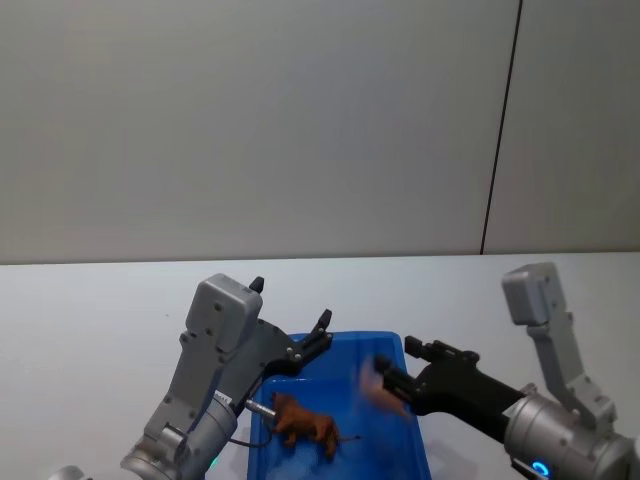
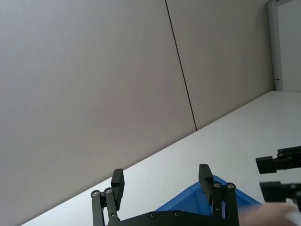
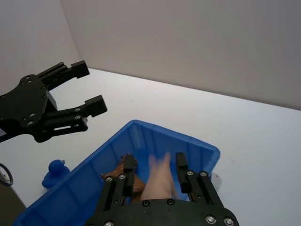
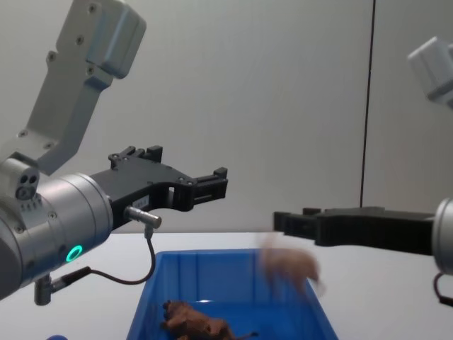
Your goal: Pick up the two dolls from the table and place them into the box.
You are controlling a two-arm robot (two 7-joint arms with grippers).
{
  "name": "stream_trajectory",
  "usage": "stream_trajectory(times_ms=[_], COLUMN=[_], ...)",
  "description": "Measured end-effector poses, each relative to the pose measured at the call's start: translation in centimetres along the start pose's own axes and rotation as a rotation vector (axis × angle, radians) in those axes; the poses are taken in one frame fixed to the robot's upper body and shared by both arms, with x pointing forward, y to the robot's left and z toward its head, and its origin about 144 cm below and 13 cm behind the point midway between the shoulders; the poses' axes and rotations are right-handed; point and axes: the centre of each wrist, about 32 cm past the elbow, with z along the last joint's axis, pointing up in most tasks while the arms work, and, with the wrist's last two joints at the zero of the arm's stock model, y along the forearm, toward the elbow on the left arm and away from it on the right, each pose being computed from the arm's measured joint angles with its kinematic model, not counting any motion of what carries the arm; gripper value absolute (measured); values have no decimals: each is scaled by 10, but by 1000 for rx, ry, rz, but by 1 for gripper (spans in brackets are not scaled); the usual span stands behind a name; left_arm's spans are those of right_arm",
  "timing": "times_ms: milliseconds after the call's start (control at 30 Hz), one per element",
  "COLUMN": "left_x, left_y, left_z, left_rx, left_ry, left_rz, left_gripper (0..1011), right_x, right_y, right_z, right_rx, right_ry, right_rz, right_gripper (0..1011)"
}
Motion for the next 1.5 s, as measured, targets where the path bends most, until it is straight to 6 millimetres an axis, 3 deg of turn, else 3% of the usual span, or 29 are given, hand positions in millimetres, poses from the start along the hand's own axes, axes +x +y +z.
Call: stream_trajectory(times_ms=[233,600,1067,1500], left_x=[0,0,0,0], left_y=[0,0,0,5], left_z=[0,0,0,0], left_rx=[0,0,0,15], left_ry=[0,0,0,-9], left_rz=[0,0,0,13], left_gripper=[1001,1001,1001,1001], right_x=[-4,3,23,29], right_y=[8,-1,-43,-61], right_z=[-1,-4,-12,-16], right_rx=[-26,-19,-7,-8], right_ry=[15,-3,-30,-41], right_rz=[31,10,-66,-94], right_gripper=[734,1001,1001,1001])
